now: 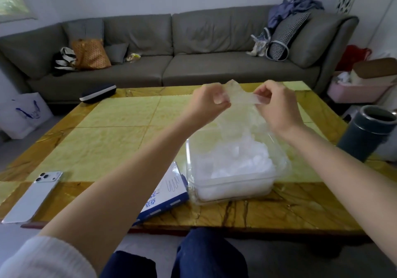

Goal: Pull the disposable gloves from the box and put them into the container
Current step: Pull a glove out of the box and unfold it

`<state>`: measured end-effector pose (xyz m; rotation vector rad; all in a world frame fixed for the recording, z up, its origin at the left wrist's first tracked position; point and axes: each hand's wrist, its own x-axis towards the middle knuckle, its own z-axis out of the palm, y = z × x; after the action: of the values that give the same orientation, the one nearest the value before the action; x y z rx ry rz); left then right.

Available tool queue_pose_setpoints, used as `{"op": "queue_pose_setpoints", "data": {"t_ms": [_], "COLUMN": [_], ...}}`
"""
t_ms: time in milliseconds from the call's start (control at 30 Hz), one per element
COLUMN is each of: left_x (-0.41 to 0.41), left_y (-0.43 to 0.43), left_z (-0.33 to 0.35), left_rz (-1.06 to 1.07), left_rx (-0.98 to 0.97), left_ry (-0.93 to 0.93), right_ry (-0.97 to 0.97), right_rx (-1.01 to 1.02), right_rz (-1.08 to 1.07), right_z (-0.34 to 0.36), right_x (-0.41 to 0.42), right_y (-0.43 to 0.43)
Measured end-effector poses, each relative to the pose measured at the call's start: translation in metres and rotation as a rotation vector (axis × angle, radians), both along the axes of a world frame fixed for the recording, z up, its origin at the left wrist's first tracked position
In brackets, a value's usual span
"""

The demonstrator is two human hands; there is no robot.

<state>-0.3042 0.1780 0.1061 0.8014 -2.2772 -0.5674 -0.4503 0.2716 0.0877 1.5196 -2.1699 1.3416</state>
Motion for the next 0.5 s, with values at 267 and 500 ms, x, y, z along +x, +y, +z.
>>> {"op": "queue_pose_setpoints", "data": {"t_ms": [267,500], "left_x": [0.023,0.048], "left_y": [-0.009,-0.027], "left_z": [-0.022,-0.076], "left_rz": [-0.046,-0.045], "left_rx": [-0.032,-0.052], "left_ry": [-0.012,-0.467], "right_ry": [0.480,0.412], "right_rx": [-0.133,0.491], "right_rz": [0.122,0.388], "right_z": [-0.016,-0.065], "right_x": [0.007,0.040], "right_y": [0.024,0.021]}}
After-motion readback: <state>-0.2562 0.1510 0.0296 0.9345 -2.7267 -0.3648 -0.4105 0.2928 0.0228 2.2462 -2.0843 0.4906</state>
